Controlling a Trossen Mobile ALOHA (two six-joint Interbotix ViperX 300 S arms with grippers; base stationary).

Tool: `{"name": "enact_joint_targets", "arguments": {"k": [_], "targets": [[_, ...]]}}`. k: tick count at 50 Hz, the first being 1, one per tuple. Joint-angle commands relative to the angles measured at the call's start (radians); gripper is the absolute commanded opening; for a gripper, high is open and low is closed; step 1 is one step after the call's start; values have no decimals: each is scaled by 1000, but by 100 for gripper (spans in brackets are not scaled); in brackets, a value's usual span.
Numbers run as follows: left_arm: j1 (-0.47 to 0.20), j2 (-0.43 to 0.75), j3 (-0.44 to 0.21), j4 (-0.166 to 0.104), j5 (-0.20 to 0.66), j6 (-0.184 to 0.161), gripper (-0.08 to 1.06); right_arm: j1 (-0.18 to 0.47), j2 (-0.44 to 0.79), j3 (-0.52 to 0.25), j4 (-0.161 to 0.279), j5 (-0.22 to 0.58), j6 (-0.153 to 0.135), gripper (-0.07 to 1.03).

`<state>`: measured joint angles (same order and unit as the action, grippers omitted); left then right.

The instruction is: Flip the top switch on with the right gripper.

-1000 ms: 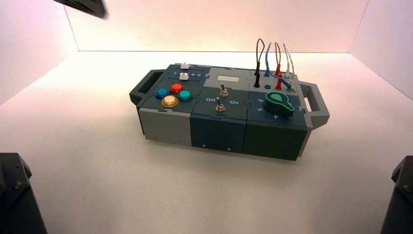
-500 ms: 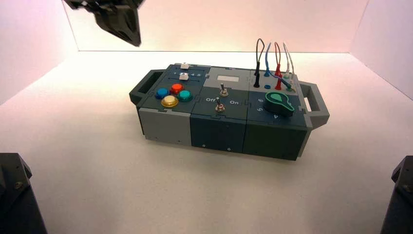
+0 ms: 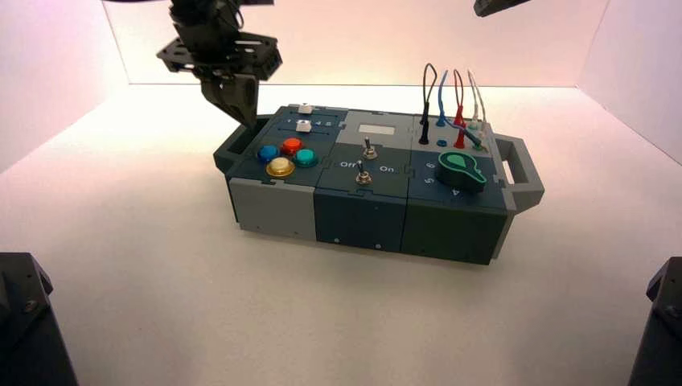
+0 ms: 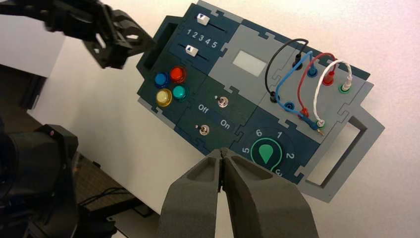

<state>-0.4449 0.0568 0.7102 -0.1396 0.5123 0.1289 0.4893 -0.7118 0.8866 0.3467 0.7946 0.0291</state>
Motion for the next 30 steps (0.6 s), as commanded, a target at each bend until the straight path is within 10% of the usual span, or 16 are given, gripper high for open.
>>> {"name": "enact_joint_targets", "arguments": {"k": [1, 30], "targets": [[8, 9, -44, 6, -12, 6, -3, 6, -2, -23, 6, -6, -2, -3], [75, 147, -94, 11, 2, 52, -3, 106, 190, -35, 54, -77, -2, -3]]}}
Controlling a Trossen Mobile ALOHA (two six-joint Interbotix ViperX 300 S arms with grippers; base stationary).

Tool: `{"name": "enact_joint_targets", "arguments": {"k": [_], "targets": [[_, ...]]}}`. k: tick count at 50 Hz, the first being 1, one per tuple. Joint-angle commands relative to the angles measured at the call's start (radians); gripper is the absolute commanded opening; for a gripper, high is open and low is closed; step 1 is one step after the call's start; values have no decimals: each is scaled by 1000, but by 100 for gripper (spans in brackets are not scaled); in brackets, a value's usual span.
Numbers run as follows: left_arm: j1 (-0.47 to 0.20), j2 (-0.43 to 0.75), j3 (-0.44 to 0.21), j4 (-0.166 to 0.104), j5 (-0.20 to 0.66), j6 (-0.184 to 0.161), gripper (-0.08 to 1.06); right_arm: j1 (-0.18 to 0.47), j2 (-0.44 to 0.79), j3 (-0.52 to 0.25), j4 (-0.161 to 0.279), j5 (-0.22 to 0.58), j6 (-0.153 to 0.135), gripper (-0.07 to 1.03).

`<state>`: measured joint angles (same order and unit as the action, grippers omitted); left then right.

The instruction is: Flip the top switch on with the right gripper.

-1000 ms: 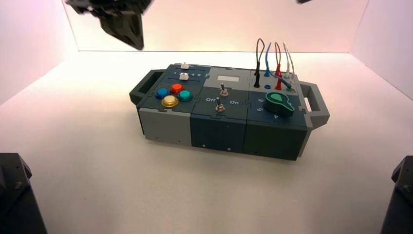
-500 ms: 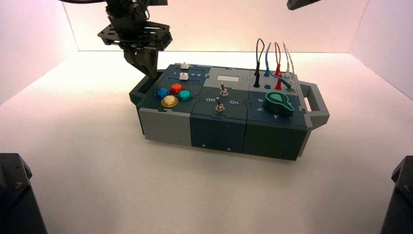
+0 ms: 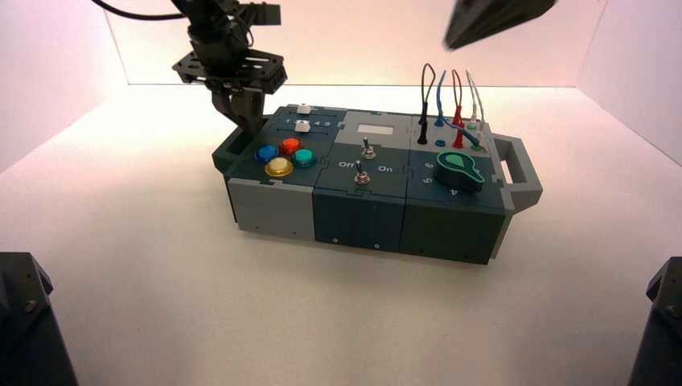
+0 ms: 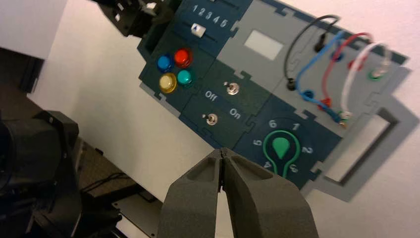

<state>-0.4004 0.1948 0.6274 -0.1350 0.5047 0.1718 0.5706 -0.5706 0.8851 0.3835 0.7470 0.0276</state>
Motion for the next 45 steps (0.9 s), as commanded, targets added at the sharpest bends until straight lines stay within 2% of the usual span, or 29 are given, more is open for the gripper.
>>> {"name": "enact_joint_targets", "arguments": {"k": [1, 8, 17, 29, 45], "targets": [[31, 14, -11, 6, 11, 9, -3, 29, 66, -37, 20, -35, 0, -3], [32, 40, -21, 8, 20, 11, -3, 83, 181, -66, 34, -67, 0, -3], [32, 61, -28, 9, 20, 14, -3, 144, 345, -146, 34, -95, -2, -3], [32, 86, -29, 11, 20, 15, -3, 150, 465, -236, 26, -104, -14, -3], [34, 114, -32, 17, 17, 17, -3, 132, 584, -276, -5, -124, -14, -3]]}}
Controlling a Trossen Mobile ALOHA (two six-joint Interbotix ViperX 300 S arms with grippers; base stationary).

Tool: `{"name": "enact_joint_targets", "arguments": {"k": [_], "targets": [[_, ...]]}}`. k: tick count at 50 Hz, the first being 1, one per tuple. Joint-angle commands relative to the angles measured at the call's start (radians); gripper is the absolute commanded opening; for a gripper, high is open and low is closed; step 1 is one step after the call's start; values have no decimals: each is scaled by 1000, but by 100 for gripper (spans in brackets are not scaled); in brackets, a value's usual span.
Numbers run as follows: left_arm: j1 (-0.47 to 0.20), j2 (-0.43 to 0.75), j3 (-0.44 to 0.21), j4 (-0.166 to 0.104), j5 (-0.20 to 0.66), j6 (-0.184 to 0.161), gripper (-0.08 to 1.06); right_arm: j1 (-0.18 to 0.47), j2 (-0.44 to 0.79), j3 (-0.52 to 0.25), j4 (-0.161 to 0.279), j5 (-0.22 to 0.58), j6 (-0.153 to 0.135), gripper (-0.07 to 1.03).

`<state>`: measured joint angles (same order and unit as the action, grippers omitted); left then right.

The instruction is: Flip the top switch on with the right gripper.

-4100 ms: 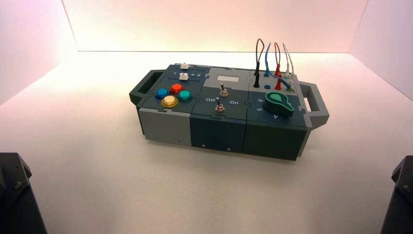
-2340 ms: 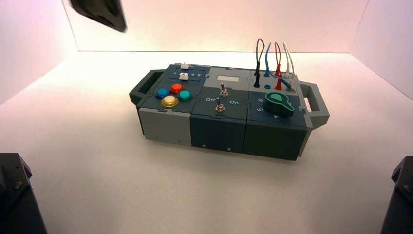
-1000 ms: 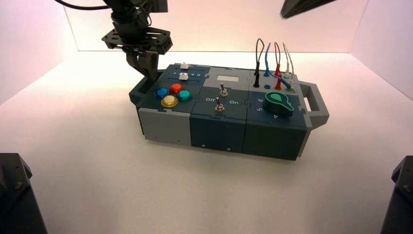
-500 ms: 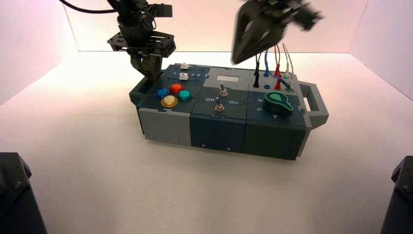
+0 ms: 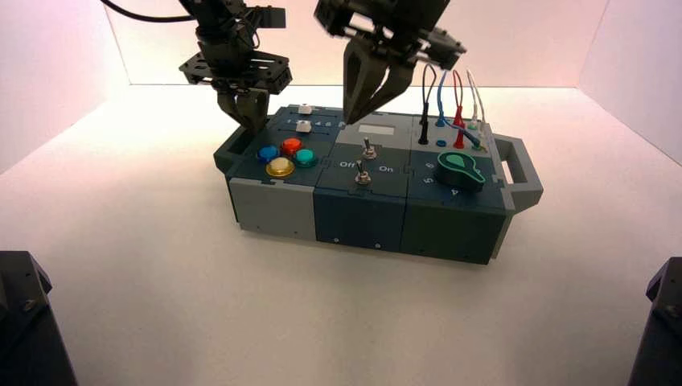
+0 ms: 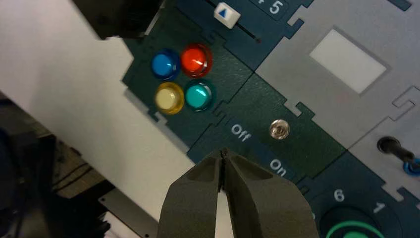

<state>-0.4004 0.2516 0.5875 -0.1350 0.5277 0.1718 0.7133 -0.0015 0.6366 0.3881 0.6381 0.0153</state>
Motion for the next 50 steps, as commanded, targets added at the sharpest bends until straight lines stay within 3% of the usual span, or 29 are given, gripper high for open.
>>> {"name": "enact_joint_targets", "arguments": {"k": [1, 33, 50], "targets": [[34, 58, 8, 17, -8, 17, -3, -14, 21, -26, -9, -18, -2, -3], [35, 92, 6, 21, -26, 20, -3, -60, 114, -87, -34, -31, -2, -3], [35, 104, 6, 25, -28, 23, -3, -86, 115, -72, -38, -17, -2, -3]]}}
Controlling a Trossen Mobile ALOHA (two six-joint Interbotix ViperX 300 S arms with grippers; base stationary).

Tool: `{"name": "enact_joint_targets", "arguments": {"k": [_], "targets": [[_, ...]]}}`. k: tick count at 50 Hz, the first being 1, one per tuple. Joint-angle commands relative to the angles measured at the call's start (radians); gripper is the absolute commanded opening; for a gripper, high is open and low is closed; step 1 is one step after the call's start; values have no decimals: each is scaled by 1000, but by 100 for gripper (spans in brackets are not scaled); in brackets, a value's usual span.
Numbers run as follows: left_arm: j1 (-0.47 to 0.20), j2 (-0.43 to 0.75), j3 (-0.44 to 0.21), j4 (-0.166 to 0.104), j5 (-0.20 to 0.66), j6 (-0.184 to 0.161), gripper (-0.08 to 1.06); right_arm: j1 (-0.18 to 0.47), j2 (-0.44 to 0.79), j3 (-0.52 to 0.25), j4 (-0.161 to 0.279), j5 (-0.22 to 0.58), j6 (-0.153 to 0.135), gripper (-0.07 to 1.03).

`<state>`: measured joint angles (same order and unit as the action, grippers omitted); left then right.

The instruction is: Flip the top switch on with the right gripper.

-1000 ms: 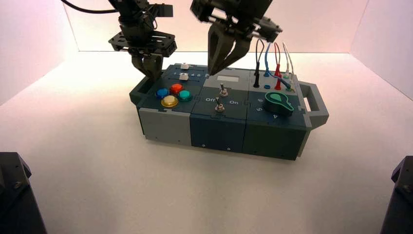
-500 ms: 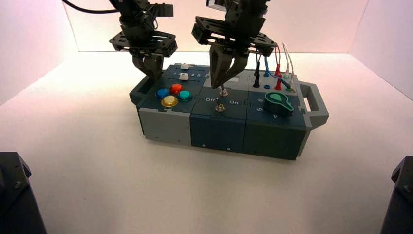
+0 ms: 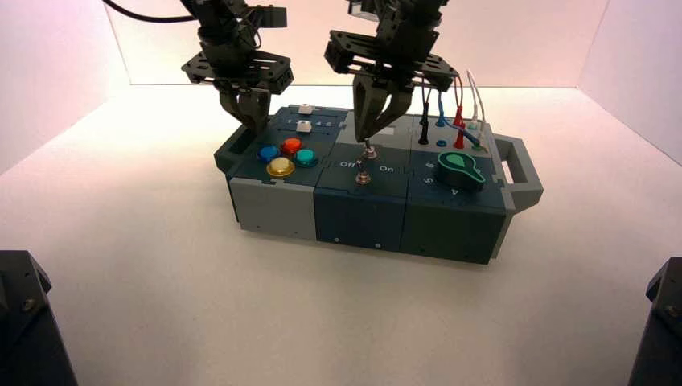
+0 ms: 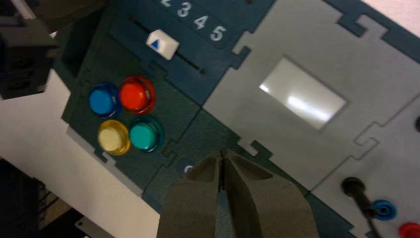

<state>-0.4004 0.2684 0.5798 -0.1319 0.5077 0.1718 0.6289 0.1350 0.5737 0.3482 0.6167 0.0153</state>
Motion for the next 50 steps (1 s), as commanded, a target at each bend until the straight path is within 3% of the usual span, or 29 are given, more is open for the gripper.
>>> {"name": "enact_joint_targets", "arguments": {"k": [1, 27, 50], "targets": [[35, 87, 15, 21, -8, 23, -3, -2, -23, -9, 2, 5, -2, -3], [35, 104, 20, 21, -11, 28, -3, 23, -11, -67, 12, 11, 0, -3], [35, 110, 15, 21, -11, 31, -3, 38, -11, -38, 21, 35, 2, -3]]}}
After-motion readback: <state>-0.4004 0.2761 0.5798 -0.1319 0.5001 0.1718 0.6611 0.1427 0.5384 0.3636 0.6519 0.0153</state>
